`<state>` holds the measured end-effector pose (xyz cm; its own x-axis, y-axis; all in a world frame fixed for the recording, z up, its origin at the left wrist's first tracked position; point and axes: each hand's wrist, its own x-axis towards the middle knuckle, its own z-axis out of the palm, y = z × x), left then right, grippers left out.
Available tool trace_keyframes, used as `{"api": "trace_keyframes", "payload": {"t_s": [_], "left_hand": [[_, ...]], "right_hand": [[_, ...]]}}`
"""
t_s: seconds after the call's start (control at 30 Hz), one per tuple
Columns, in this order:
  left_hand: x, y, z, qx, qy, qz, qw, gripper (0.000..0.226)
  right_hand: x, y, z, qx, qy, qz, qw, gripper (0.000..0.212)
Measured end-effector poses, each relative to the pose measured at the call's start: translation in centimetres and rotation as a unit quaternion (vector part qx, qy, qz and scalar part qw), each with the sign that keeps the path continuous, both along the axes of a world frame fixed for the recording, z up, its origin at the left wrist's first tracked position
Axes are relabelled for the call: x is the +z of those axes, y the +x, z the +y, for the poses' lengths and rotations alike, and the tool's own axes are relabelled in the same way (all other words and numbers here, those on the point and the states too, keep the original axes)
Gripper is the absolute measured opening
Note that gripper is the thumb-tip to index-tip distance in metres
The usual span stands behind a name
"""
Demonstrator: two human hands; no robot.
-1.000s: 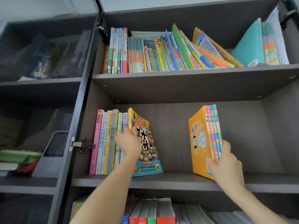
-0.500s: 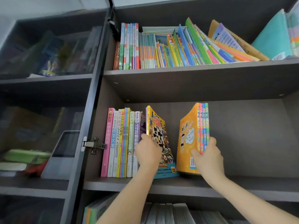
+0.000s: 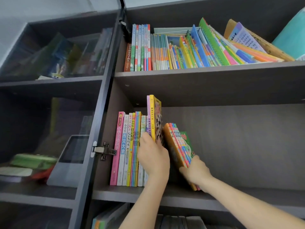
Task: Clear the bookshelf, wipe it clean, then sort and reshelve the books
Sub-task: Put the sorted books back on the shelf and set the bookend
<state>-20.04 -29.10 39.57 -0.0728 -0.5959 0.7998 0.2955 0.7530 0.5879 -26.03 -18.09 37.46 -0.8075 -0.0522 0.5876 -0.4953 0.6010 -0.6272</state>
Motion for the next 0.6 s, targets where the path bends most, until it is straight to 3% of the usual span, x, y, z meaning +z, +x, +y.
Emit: {"api": "trace_keyframes", "payload": {"t_s": [0.13,0.23,0.33,0.47,0.6], "left_hand": [[0.9,1.8,-1.4,-0.004,0.01,0.035,0.999,0.027],[1.2,3.9,-1.9,0.01,-0.003,0.049,0.999,0.029],[1.7,6.0,-1.9,0.033,-0.034,0.075,0.996,0.033],[3.0,8.0,-2.6,0.066,-0.065,0.078,0.993,0.033],[2.8,9.1,-3.7,0.067,-0.041,0.071,0.994,0.034]], "right_hand": [[0.3,0.0,-0.5,-0.003,-0.07,0.016,0.997,0.045],[0.4,0.0,-1.6,0.074,-0.182,0.002,0.98,0.037],[0.3,0.7,-4.0,0.131,-0.229,-0.001,0.964,0.036],[0.4,1.1,-6.9,0.109,-0.112,0.001,0.988,0.042],[0.3,0.9,-7.3,0.185,-0.075,-0.043,0.979,0.066]]}}
